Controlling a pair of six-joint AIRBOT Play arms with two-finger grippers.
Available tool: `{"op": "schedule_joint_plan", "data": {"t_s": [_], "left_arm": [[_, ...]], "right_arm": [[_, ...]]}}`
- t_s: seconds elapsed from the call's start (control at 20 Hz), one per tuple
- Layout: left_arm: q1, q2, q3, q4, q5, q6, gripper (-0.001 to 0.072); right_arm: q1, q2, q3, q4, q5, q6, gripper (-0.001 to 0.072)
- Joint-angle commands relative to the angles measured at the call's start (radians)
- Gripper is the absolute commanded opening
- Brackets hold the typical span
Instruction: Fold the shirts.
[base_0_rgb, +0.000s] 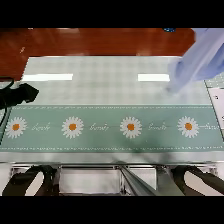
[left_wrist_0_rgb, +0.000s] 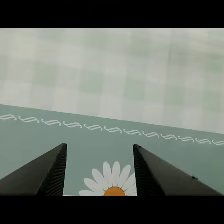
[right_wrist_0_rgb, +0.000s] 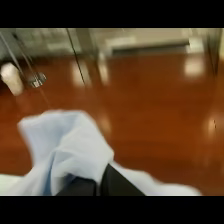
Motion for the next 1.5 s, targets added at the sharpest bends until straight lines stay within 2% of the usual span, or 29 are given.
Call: {"op": "schedule_joint_plan", "data": {"t_s": [0.0, 0.3, 0.55, 0.9, 1.05, 1.2, 1.25, 1.3, 1.45], "left_arm": [[-0.023, 0.092, -0.064, -0.023, -0.012, 0.004, 0.0508], [-0.019, 0.128, -0.080, -0.028, 0.002, 0.005, 0.0508], [-0.019, 0.127, -0.081, -0.049, 0.006, 0.004, 0.0508], [-0.019, 0.127, -0.082, -0.078, 0.003, 0.004, 0.0508], [-0.021, 0.127, -0.082, -0.097, 0.004, 0.005, 0.0508], [-0.021, 0.116, -0.093, -0.097, 0.008, 0.008, 0.0508], [-0.021, 0.112, -0.106, -0.097, 0.007, 0.008, 0.0508], [-0.021, 0.111, -0.121, -0.097, -0.002, 0.008, 0.0508], [-0.014, 0.084, -0.135, -0.089, -0.151, 0.076, 0.0508]], "right_arm": [[0.081, 0.072, 0.060, 0.018, -0.032, -0.005, 0.0017], [0.306, 0.098, 0.043, 0.018, 0.067, -0.045, 0.0017], [0.568, 0.097, -0.149, 0.017, 0.129, -0.041, 0.0017], [0.794, 0.023, -0.616, 0.012, -0.016, 0.014, 0.0017], [0.874, -0.112, -0.740, 0.090, -0.193, 0.048, 0.0018], [0.942, -0.302, -0.748, 0.208, -0.335, 0.039, 0.0026], [0.953, -0.349, -0.745, 0.254, -0.352, 0.037, 0.0235], [0.941, -0.382, -0.731, 0.303, -0.336, 0.021, 0.0408], [0.779, -0.333, -0.707, 0.322, -0.237, 0.011, 0.0408]]}}
